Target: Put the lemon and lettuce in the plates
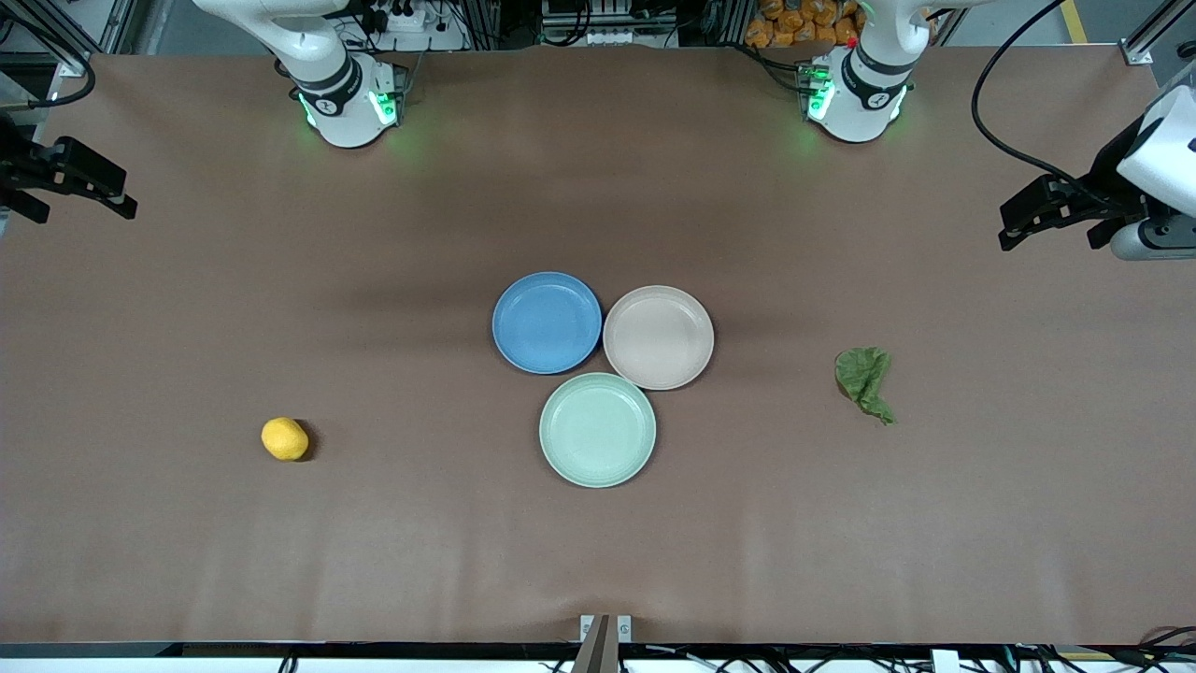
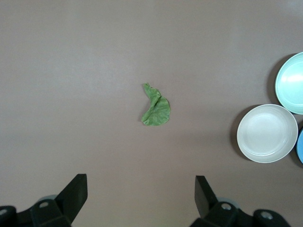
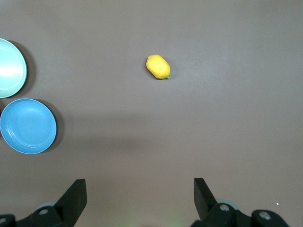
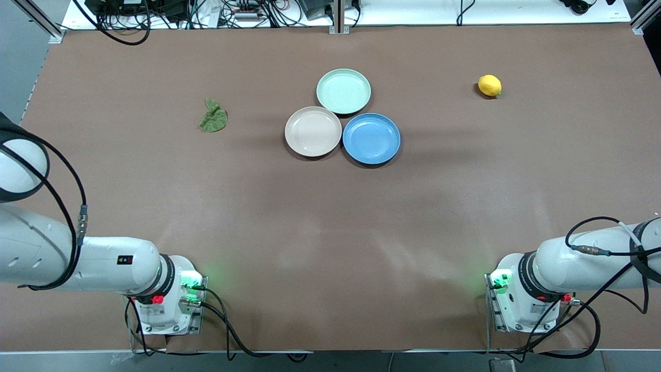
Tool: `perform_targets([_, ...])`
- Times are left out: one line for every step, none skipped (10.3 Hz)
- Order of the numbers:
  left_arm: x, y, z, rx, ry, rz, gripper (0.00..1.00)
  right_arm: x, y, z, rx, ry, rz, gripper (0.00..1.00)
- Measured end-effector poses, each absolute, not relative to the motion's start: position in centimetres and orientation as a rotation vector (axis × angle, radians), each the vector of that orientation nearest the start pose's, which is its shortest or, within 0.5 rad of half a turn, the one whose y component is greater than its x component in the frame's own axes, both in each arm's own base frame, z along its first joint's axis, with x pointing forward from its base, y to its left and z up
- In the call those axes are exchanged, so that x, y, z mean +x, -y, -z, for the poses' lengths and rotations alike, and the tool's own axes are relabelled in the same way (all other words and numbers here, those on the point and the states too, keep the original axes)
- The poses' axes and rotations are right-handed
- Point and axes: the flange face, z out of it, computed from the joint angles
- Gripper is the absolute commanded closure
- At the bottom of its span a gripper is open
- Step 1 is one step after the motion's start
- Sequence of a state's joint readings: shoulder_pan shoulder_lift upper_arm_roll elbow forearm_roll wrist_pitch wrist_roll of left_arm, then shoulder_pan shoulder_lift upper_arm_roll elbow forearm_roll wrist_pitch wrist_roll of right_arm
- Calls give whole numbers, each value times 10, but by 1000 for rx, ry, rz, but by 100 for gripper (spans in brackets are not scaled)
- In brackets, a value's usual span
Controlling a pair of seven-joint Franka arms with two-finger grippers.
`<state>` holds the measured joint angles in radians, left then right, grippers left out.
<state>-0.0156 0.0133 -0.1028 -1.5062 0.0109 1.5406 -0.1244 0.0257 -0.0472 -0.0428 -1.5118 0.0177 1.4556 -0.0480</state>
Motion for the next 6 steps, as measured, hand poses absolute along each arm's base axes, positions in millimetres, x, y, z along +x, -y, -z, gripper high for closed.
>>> perform_targets([552,64,-645,-3134,10,33,0,528,8,-667,-3121,51,-13,0])
perform_targets([552,64,-645,-3134,10,31,0,528,8,-667,-3121,51,-13,0])
perform_targets([552,64,-645,-3134,11,29,0,528,8,-667,-3121,51,-13,0])
perform_targets([552,63,-644,-3134,13,27,0,528,8,-667,-3121,51,-13,0])
perform_targets([552,61,-643,-3133,20,19,0,528,8,-666,-3121,51,-17,0])
perform_targets([552,59,-637,-3131,20,-6,0,529,8,-662,-3121,51,-27,0])
